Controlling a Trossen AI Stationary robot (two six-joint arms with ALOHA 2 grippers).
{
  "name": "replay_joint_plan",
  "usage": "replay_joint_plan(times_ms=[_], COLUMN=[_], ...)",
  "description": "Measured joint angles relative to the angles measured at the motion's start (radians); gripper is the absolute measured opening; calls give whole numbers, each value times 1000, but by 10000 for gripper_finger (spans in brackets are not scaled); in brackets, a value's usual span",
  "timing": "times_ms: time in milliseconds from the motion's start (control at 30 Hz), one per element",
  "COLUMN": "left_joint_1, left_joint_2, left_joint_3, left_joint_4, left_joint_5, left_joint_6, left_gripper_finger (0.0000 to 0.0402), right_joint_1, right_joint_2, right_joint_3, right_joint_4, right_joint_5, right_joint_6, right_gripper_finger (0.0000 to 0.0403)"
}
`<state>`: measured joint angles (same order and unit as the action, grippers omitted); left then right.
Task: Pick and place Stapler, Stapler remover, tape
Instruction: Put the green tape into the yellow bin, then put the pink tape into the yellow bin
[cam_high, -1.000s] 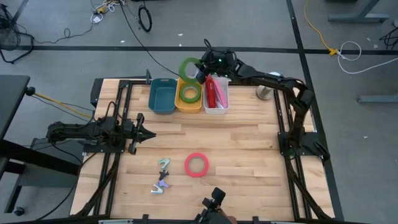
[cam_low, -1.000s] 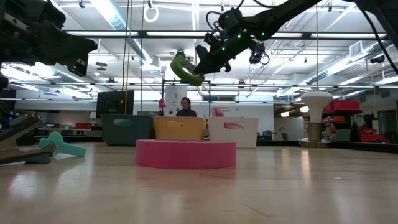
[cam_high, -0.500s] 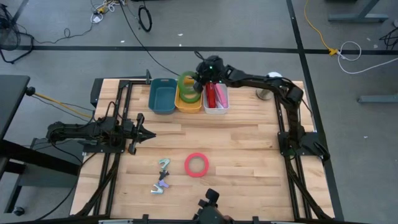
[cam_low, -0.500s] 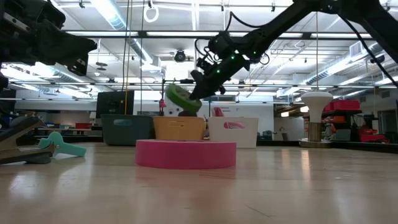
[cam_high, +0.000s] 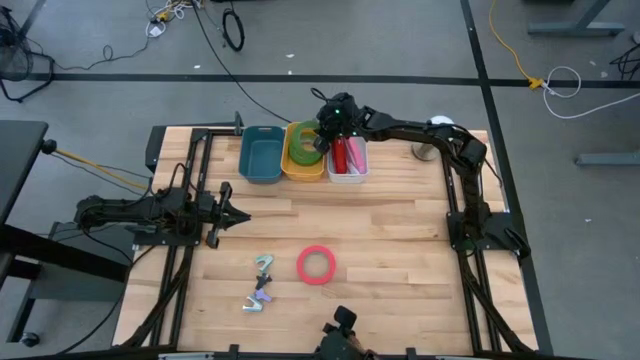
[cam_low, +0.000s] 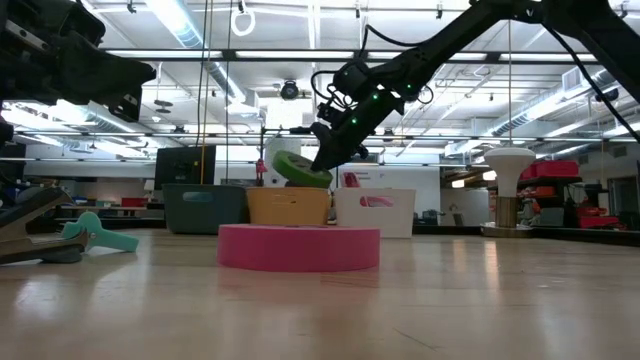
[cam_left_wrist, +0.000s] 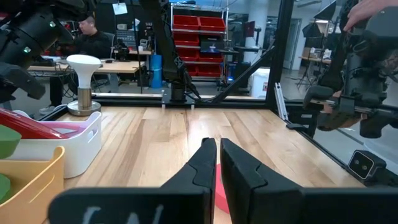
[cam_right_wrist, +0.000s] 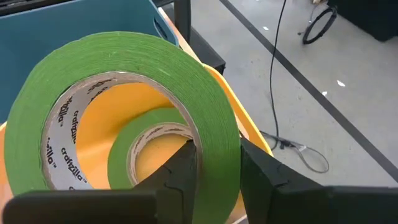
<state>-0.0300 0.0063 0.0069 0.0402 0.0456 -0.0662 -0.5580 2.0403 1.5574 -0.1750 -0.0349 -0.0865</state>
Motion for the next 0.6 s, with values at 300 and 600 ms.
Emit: replay_joint_plan(times_ms=[300, 600], left_joint_1=[0, 0], left_joint_2=[0, 0], left_joint_3=[0, 0], left_joint_4=[0, 0], left_joint_5=[0, 0], left_joint_6=[0, 0], left_gripper_finger=[25, 25], right_joint_1=[0, 4], right_joint_2=[0, 0], right_joint_3=[0, 0], right_joint_4=[-2, -8], right_joint_5=[-53, -53], right_joint_6=[34, 89], right_gripper_finger=[181, 261])
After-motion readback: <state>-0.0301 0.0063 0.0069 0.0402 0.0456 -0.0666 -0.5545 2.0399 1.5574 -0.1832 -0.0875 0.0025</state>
